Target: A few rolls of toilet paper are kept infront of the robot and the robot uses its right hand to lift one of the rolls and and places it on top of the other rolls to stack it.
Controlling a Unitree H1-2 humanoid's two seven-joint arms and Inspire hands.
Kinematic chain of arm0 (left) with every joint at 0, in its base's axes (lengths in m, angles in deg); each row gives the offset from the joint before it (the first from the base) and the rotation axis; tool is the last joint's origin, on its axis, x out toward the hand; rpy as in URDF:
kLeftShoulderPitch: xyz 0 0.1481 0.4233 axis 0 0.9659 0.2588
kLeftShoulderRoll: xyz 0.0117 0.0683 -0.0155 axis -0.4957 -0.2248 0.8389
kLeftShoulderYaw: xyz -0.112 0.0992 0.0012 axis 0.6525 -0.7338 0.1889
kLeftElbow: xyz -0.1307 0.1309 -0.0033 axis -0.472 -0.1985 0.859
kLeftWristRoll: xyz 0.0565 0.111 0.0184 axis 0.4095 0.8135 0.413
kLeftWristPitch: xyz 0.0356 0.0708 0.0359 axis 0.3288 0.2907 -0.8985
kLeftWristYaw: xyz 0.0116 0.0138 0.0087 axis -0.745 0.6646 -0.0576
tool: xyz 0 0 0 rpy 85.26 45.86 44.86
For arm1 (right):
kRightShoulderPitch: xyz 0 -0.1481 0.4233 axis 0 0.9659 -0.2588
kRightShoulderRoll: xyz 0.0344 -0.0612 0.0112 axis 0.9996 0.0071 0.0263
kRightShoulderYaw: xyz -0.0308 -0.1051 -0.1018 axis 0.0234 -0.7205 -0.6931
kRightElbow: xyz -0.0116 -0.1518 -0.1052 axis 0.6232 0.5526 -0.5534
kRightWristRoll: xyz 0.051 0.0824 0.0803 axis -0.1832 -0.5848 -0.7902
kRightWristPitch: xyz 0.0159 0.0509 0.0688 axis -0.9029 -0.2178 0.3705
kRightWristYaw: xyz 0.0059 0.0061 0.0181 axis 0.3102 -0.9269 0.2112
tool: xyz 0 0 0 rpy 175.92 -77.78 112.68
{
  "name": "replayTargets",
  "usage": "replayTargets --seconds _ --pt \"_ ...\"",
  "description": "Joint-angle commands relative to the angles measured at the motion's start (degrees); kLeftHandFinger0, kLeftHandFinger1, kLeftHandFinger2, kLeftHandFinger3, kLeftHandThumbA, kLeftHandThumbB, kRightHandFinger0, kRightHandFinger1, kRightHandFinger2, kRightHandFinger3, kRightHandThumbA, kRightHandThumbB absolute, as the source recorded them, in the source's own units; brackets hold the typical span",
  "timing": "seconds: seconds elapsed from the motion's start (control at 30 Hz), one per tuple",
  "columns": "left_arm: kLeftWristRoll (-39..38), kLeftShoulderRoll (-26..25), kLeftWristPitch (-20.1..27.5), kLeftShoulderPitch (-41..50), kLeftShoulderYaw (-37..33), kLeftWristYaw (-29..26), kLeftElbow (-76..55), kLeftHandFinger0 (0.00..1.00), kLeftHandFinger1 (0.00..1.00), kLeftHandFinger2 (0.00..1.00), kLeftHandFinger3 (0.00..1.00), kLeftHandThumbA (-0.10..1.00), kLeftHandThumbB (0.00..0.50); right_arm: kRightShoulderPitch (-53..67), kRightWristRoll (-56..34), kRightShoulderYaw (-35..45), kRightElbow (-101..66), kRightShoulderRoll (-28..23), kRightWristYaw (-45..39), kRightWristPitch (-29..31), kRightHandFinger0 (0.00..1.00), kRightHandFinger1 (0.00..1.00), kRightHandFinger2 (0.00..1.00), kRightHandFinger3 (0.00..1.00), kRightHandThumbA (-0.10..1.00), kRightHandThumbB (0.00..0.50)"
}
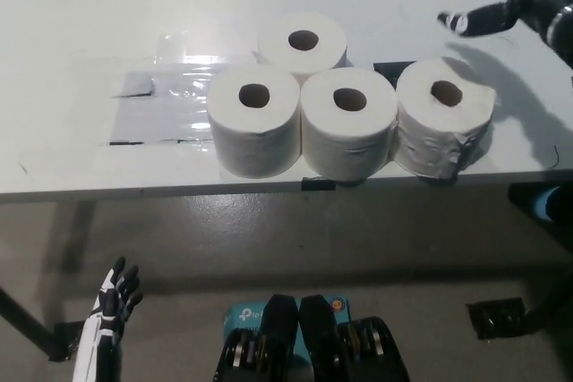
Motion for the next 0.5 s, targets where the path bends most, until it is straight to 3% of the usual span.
replayTargets --seconds 0.0,0.1,0.17,0.37,0.47 --pt "-1.2 -1.5 2.2 -1.2 0.1 0.7 -1.7 1.0 1.0 1.0 1.0 1.0 0.069 -16.2 4.5 -8.1 9.7 -5.0 -23.4 -2.4 1.0 1.0 1.0 1.0 0.68 0.433" --pt "-1.3 -1.5 2.2 -1.1 0.2 0.7 -1.6 1.0 1.0 1.0 1.0 1.0 0.074 -17.0 4.4 -9.4 11.3 -5.1 -24.9 -1.3 1.0 1.0 1.0 1.0 0.73 0.453" --pt "-1.5 -1.6 2.1 -1.1 0.1 0.8 -1.5 1.0 1.0 1.0 1.0 1.0 0.051 -17.4 4.7 -10.4 11.6 -5.3 -25.8 -1.4 1.0 1.0 1.0 1.0 0.76 0.477" --pt "-1.4 -1.8 1.5 -1.3 0.1 0.7 -2.1 1.0 1.0 1.0 1.0 1.0 0.014 -18.9 4.7 -12.2 14.5 -4.3 -27.0 0.0 1.0 1.0 1.0 1.0 0.76 0.466" --pt "-1.7 -1.8 2.6 -1.4 0.0 0.8 -1.3 1.0 1.0 1.0 1.0 1.0 0.029 -19.2 5.4 -13.0 16.3 -3.5 -27.2 1.0 1.0 1.0 1.0 1.0 0.76 0.481"
